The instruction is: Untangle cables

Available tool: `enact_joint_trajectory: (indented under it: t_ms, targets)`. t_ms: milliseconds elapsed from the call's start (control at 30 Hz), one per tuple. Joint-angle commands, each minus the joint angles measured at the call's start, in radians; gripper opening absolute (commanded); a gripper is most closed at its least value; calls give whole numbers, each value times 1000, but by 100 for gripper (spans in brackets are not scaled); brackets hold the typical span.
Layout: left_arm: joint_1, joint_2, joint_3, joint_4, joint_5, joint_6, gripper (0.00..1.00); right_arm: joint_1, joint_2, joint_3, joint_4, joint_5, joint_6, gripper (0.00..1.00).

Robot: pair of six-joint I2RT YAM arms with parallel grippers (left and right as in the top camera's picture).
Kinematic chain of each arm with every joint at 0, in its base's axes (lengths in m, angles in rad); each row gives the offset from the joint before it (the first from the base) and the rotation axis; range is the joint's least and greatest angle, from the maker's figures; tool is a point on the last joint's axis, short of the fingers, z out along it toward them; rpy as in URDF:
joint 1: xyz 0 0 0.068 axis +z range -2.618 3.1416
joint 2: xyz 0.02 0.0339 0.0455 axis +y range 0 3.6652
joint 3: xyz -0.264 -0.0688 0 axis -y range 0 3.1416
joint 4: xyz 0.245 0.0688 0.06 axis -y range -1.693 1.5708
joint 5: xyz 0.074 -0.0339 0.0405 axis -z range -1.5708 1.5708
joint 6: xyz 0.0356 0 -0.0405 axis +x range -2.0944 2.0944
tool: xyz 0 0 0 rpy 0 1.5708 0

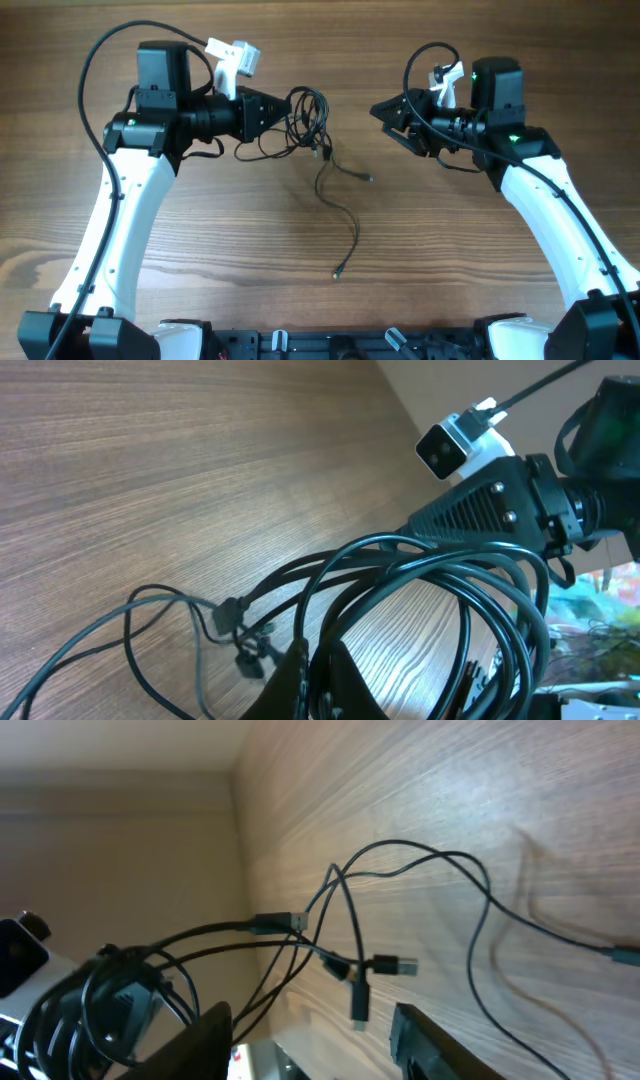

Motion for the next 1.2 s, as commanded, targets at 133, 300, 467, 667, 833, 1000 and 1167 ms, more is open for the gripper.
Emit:
enact_joint_trajectory:
  t_ms: [133, 300, 467, 667, 833, 1000, 1167]
  targets:
    - [-37, -16, 3, -71, 68, 250, 4, 4, 0, 3, 0, 4, 37, 52]
    - [-16, -16, 3, 134, 83, 112, 4, 4, 0, 3, -4, 30, 37, 52]
    - [-9, -14, 3, 288, 91, -132, 4, 33, 0, 3, 6, 13, 41, 52]
    - [-9, -14, 3, 238, 90, -122, 4, 118, 5, 3, 54, 59, 75, 51]
    - [-9, -14, 3, 236, 90, -123, 4, 179, 14, 3, 79, 166, 150, 50]
    - [-9, -14, 3, 259, 91, -162, 4, 265, 27, 3, 107, 259, 151, 44]
    - [-6, -14, 3, 272, 90, -205, 4, 305, 116, 3, 96, 311, 127, 41]
